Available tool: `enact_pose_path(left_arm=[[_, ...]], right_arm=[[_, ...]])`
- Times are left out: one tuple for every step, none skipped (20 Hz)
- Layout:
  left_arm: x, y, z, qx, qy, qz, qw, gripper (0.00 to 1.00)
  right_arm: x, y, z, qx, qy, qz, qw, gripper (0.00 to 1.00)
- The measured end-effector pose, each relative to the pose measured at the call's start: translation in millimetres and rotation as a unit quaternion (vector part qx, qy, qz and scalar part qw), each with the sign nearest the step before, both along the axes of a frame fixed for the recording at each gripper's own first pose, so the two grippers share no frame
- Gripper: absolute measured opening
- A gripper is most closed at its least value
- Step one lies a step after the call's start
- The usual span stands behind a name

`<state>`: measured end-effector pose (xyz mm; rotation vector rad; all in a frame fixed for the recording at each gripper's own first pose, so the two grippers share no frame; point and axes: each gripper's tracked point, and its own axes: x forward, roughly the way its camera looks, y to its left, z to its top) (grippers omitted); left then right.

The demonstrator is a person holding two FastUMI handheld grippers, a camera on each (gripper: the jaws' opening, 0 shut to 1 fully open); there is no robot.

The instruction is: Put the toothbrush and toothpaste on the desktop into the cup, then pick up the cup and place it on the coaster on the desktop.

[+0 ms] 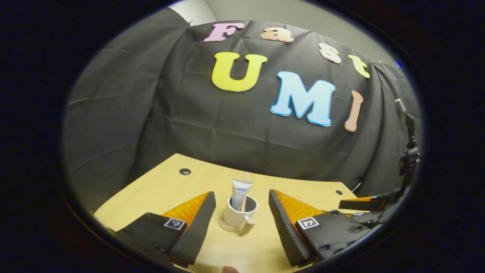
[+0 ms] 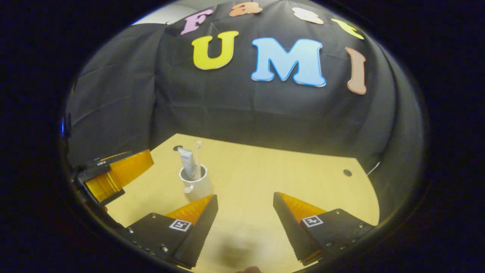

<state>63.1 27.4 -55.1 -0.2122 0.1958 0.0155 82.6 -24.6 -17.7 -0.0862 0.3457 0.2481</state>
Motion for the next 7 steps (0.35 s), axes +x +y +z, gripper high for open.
enact_pose_path(left_arm=[[-0.4,-13.2,6.2,0.005,-0.006,-0.003,1.000,0.92],[-2.3,-25.0,12.0,0.009,-0.012,-0.005,1.000,0.91],[-4.6,-35.6,17.0,0.014,-0.018,-0.006,1.000,0.91],[-6.7,-46.1,24.1,0.018,-0.024,-0.006,1.000,0.91],[-9.6,-54.9,29.8,0.022,-0.031,-0.006,0.999,0.91],[-13.1,-64.7,35.8,0.027,-0.039,-0.007,0.999,0.91],[-16.5,-73.3,42.3,0.034,-0.047,-0.009,0.998,0.91]], right_arm=[[-2.0,-15.5,11.5,-0.009,-0.030,-0.006,0.999,0.89],[-7.0,-29.5,21.3,-0.018,-0.057,-0.012,0.998,0.89],[-11.4,-43.3,31.5,-0.025,-0.079,-0.018,0.996,0.89],[-18.8,-53.6,39.3,-0.027,-0.095,-0.022,0.995,0.82],[-21.8,-62.7,46.4,-0.026,-0.109,-0.026,0.993,0.89],[-27.3,-68.9,51.9,-0.021,-0.118,-0.027,0.992,0.88],[-31.2,-75.0,57.3,-0.014,-0.126,-0.030,0.991,0.87]])
